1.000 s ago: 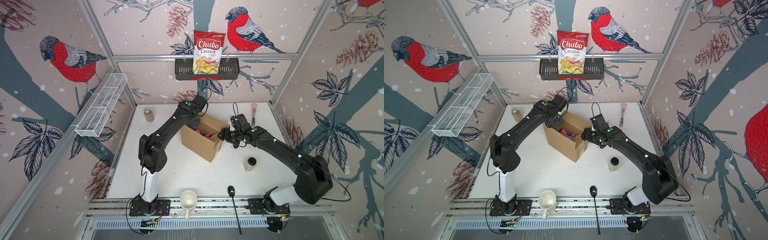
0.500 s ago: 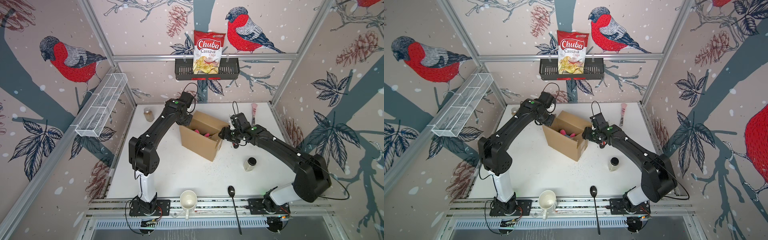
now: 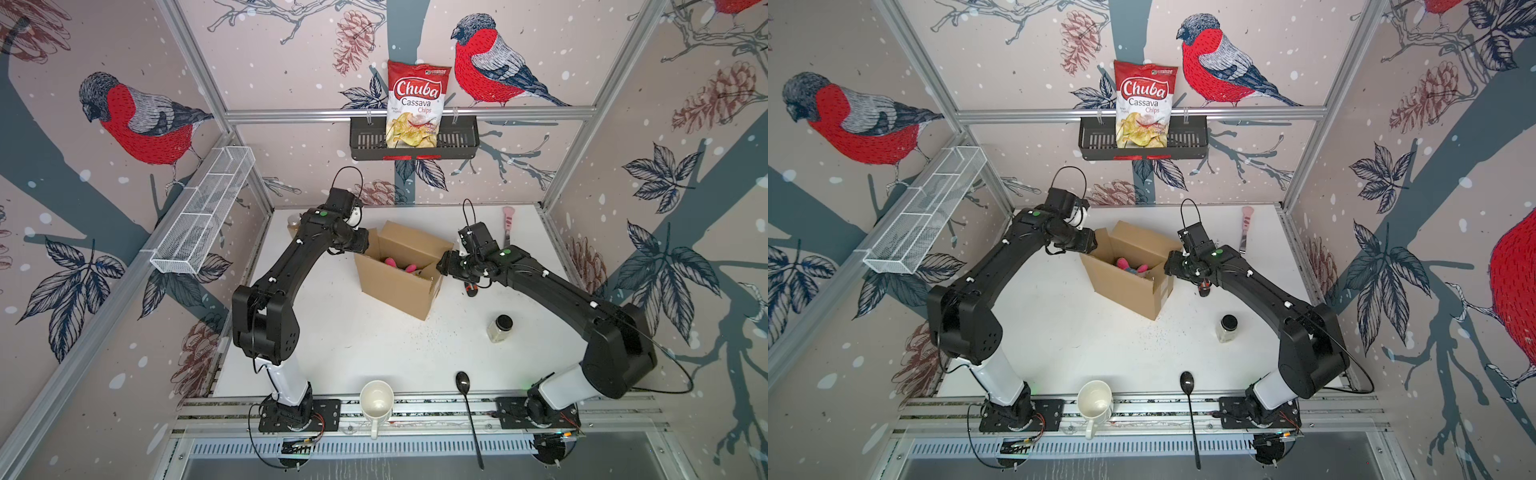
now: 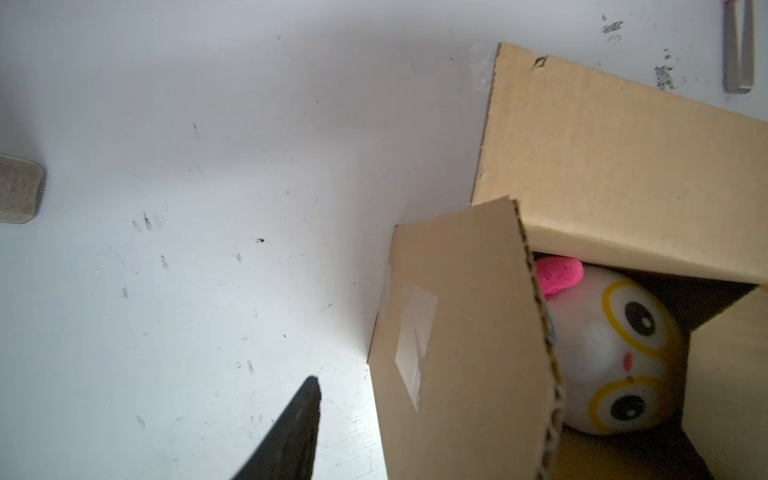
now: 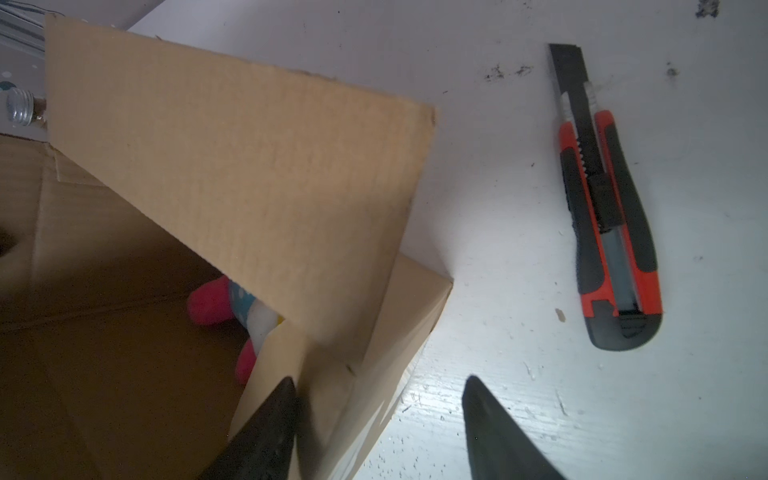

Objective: Unpack the express box

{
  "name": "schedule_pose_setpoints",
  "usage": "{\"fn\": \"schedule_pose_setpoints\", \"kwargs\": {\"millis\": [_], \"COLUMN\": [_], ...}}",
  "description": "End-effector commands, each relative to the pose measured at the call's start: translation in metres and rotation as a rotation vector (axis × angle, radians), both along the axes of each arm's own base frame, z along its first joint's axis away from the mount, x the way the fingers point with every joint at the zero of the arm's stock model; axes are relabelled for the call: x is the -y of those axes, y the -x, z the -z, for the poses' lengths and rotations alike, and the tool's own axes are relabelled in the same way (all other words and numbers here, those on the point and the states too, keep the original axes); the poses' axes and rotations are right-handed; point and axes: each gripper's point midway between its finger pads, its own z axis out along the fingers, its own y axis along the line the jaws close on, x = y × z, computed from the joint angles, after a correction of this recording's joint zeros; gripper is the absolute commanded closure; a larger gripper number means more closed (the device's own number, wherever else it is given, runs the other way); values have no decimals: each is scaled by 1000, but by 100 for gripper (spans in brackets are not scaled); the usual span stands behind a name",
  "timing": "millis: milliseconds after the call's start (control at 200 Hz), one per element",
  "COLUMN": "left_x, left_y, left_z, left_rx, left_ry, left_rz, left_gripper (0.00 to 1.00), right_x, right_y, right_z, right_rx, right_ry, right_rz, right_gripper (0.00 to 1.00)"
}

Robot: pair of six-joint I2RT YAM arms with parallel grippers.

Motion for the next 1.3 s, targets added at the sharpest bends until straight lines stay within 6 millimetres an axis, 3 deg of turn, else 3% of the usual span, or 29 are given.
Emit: {"fn": "schedule_pose_setpoints", "kwargs": {"millis": [0,270,490,821,1086,1296], "left_x": [-6,-18,-4,5,24,22], "left_y": [-5,-1,2,13,43,45], "left_z": [0,22,26,-3,-22,-42], "left_rx": [17,-78,-104,-32,37,108], "left_ry": [103,426,558,730,887,864], "left_rz": [-25,-68,-53,-103,-179,-246], "left_gripper": [50,40,40,64,67,67], "right_x": [19,16,8,-8,-21,-22], "right_y": [5,2,-2,1,0,10], "right_z": [12,11,-9,-66,-66,-79], "right_rx": [-31,-35,-4,59,34,101], "right_ry": [109,118,123,142,249,255], "right_rz": [23,21,23,20,24,67], "right_gripper": [40,40,40,32,29,27]}}
